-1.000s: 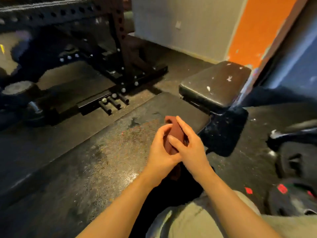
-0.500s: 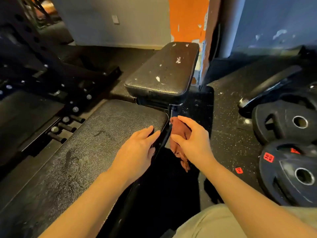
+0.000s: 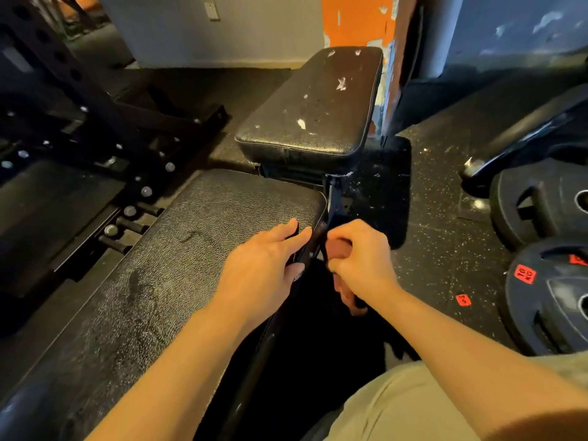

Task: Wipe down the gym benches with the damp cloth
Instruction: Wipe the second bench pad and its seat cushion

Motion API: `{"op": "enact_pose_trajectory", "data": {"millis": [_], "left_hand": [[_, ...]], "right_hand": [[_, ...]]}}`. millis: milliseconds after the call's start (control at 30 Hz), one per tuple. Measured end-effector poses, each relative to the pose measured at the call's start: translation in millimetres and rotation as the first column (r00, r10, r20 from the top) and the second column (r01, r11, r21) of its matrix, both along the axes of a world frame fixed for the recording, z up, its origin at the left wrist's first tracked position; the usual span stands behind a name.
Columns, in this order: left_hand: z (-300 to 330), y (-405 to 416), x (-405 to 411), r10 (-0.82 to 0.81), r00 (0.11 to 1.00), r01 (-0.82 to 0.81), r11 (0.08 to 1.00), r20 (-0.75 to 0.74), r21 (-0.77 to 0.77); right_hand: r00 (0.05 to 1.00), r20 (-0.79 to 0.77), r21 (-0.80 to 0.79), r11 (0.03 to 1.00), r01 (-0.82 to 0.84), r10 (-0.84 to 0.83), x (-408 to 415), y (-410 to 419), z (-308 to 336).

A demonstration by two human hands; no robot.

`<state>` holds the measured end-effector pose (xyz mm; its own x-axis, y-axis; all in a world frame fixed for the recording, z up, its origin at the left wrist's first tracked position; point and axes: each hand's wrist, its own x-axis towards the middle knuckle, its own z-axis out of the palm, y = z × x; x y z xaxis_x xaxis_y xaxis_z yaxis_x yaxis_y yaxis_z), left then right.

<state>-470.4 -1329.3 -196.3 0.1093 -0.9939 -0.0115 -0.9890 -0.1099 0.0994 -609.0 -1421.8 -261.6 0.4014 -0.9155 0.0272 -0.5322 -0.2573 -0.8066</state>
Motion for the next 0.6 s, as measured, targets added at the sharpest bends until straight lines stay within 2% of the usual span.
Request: {"op": "enact_pose_trajectory", "data": {"millis": [67,133,200,300,367,467,533,600], "left_hand": [[-2,1,0,0.003,1.0,-0.003,1.0,-0.012,-0.012],[-4,1,-1,-0.001,1.0,0.001,1.0,0.002,-0.015],[-4,0,-2,-0.005,1.0,0.006,1.0,0.015,-0.015],[-3,0,-2,-0.003,1.0,0.003,1.0,0.018,-0.007],[-3,0,-3,-0.004,1.0,0.004,1.0,0.017,-0.009],[-4,1,-3,-0.003,1.0,0.003,1.0,-0.003,-0.027],[-5,1,-3,0.003,1.0,-0.003,1.0,-0.001,-0.028],[-5,1,-3,0.003,1.0,-0.003,1.0,0.003,-0.027]], "right_hand": [[0.985,0.133,-0.096,0.988,0.123,-0.11,2,5,10],[0.975,0.195,-0.114,0.985,0.131,-0.107,5,9,15],[0.987,0.151,-0.059,0.996,0.068,-0.058,6,12,13],[0.998,-0.046,0.043,0.998,-0.041,0.043,1,12,5],[0.991,-0.12,0.057,0.997,-0.045,0.052,-2,13,3],[0.997,0.007,-0.04,0.996,0.078,-0.078,-2,14,9],[0.994,0.074,-0.044,0.996,0.079,-0.076,0,19,12],[0.995,0.077,-0.042,0.997,0.063,-0.059,2,20,11]]}}
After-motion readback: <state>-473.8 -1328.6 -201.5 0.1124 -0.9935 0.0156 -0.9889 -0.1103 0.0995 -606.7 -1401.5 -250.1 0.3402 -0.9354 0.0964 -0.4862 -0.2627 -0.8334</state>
